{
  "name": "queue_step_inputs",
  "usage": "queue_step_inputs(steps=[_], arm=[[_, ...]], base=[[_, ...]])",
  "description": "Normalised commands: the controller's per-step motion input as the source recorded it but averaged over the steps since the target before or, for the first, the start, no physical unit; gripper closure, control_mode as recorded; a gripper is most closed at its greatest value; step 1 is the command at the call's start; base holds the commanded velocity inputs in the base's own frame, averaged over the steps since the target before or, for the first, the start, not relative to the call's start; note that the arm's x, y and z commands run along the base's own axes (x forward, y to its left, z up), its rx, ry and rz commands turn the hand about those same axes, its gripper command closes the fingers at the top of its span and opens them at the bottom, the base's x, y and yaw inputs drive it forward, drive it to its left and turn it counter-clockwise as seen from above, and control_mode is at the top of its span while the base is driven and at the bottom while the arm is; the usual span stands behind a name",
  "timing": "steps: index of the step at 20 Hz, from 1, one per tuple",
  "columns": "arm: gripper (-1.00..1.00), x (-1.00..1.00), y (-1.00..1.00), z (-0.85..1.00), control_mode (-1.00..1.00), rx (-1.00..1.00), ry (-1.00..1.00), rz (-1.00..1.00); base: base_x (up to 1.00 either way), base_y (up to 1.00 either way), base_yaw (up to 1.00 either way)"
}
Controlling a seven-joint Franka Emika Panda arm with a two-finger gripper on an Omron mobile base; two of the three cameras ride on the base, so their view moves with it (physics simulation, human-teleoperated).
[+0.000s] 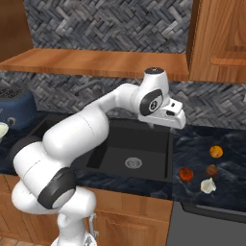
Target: There is a mixed pile of frozen fruits and vegetables on the counter. Locate all the frozen vegetables and place the items in a bowl on the counter. Take all the frozen fruits and defrost them in a running sink.
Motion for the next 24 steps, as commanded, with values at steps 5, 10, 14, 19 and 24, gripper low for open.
queue_step_inputs(steps=[5, 10, 14, 19, 24], arm=[[-1.00, 0.00, -0.22, -0.10, -1.00, 0.00, 0.00, -0.12], [-1.00, -0.01, -0.20, -0.09, -1.00, 0.00, 0.01, -0.13], [-1.00, -0.07, -0.15, -0.09, -1.00, 0.00, 0.04, -0.13], [-1.00, -0.07, -0.14, -0.21, -1.00, 0.00, 0.02, -0.12], [-1.00, -0.04, -0.15, -0.21, -1.00, 0.00, 0.01, -0.11]], base=[[0.00, 0.00, 0.00], [0.00, 0.00, 0.00], [0.00, 0.00, 0.00], [0.00, 0.00, 0.00], [0.00, 0.00, 0.00]])
